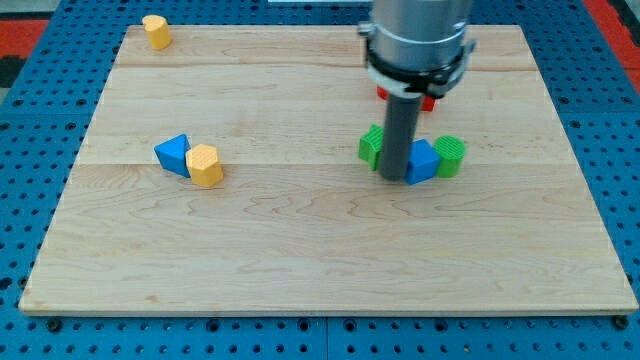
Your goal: Slide the blue cube and green star near towards the center right side
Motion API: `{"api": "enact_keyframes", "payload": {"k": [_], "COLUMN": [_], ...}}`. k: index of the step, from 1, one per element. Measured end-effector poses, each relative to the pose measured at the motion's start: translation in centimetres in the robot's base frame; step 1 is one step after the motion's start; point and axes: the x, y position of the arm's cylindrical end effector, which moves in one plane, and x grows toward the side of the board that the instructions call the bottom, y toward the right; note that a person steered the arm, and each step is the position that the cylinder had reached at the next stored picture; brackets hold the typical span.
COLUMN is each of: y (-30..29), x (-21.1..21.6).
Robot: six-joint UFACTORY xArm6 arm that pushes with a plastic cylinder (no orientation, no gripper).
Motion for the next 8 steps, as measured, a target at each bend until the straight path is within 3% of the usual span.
{"api": "enact_keyframes", "payload": {"k": [2, 3, 4, 7, 8], "y": [5.4, 4.0, -1.2, -7.8, -6.0], "x": [-0.7, 0.1, 0.9, -4.6, -6.9]}}
